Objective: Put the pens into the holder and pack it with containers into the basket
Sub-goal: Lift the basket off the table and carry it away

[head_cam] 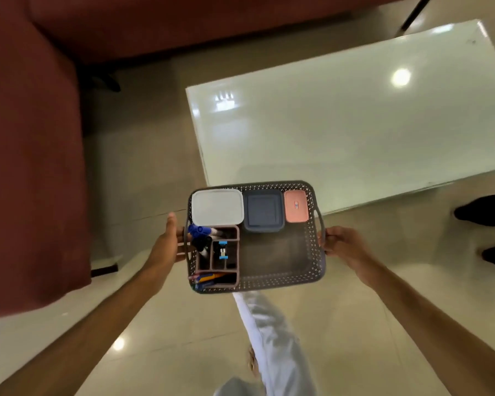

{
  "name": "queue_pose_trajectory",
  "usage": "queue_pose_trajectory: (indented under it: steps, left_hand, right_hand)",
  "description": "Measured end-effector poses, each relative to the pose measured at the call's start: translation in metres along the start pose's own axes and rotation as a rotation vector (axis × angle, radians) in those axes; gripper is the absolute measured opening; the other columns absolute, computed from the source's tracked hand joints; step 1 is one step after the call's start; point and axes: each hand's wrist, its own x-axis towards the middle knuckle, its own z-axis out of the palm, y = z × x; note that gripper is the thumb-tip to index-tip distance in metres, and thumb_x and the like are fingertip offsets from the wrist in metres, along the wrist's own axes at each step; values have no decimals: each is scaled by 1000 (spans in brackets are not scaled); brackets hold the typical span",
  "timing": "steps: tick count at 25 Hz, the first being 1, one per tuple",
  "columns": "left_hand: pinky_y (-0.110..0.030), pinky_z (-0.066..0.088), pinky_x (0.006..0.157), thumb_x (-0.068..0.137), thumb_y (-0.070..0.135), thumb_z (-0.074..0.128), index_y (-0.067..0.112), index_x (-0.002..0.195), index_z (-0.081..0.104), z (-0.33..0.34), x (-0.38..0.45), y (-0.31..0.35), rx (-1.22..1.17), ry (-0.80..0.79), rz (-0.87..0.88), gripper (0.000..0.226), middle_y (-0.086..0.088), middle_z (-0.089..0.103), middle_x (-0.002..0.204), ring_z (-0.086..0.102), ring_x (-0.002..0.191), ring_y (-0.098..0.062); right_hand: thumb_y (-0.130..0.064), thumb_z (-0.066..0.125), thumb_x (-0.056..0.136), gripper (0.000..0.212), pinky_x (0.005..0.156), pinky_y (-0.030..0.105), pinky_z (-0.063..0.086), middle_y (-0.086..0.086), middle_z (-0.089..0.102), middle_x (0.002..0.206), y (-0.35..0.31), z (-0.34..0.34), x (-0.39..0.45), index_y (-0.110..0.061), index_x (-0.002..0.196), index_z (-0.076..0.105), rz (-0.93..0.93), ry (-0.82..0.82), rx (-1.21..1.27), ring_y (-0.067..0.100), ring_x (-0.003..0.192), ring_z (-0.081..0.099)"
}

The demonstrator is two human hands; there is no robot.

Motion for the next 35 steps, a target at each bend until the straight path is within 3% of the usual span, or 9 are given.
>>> queue_pose_trajectory:
  steps: [3, 8, 11, 15, 19, 24, 29, 32, 35]
  left_hand:
    - [-43, 53, 98, 107, 67, 20, 19, 114, 76, -1, -56, -51, -76, 30, -34, 74, -10, 77, 115, 71, 107, -28]
    - [-41, 49, 93, 107, 68, 13, 20, 116, 72, 16, -130, -122, -179, 79, -36, 76, -3, 76, 111, 70, 104, -21]
    - [-41, 48, 94, 107, 66, 13, 21, 115, 71, 42, -146, -163, -193, 87, -47, 74, -2, 76, 109, 70, 104, -18]
    - [-33, 52, 79, 113, 54, 23, 29, 106, 71, 99, -131, -213, -166, 108, 15, 55, 0, 76, 108, 71, 100, -19]
    - [-35, 54, 80, 114, 48, 31, 30, 107, 73, 162, -73, -271, -164, 108, 79, 47, -3, 77, 113, 74, 100, -19]
    - [-37, 55, 86, 115, 40, 35, 26, 100, 75, 230, 41, -324, -230, 156, 212, 45, 9, 83, 87, 76, 90, -14]
    - [-41, 53, 103, 111, 33, 46, 24, 105, 78, 258, 164, -338, -333, 198, 377, 34, 4, 84, 102, 77, 105, -18]
    - [-33, 57, 92, 106, 7, 51, 24, 103, 77, 261, 233, -324, -335, 207, 548, 32, 6, 83, 98, 78, 97, -13]
    - [-25, 60, 81, 104, -2, 53, 17, 110, 75, 260, 292, -298, -350, 182, 666, 29, 2, 82, 103, 77, 98, -14]
  right_hand:
    - [12, 64, 82, 33, 91, 53, 61, 13, 80, 88, 20, 7, -34, -15, 93, 81, -85, -28, -97, 32, 89, 77]
    - [20, 58, 82, 45, 80, 32, 63, 4, 80, 93, 67, 7, -99, -14, 105, 75, -168, -10, -122, 23, 90, 76]
    - [17, 61, 82, 45, 85, 39, 64, -1, 80, 91, 119, 0, -109, -21, 102, 76, -146, -12, -126, 22, 90, 76]
    - [15, 69, 80, 41, 83, 35, 62, -1, 80, 89, 193, -18, -98, -21, 99, 75, -153, 1, -120, 18, 84, 74]
    - [15, 68, 86, 35, 79, 27, 61, 10, 79, 99, 266, -33, -48, -10, 111, 73, -184, -5, -127, 21, 92, 74]
    - [22, 69, 81, 48, 76, 17, 61, -4, 81, 90, 322, -43, 54, -22, 101, 74, -279, -33, -151, 10, 86, 76]
    - [19, 65, 85, 38, 76, 28, 65, 2, 80, 88, 326, -30, 169, -15, 100, 74, -410, -18, -57, 9, 77, 76]
    - [7, 68, 90, 21, 86, 45, 64, 17, 78, 103, 316, -22, 239, -6, 105, 76, -500, 66, 3, 29, 93, 75]
    - [3, 64, 93, 21, 85, 40, 61, 14, 77, 101, 295, -17, 296, -4, 109, 76, -557, 123, 69, 28, 93, 75]
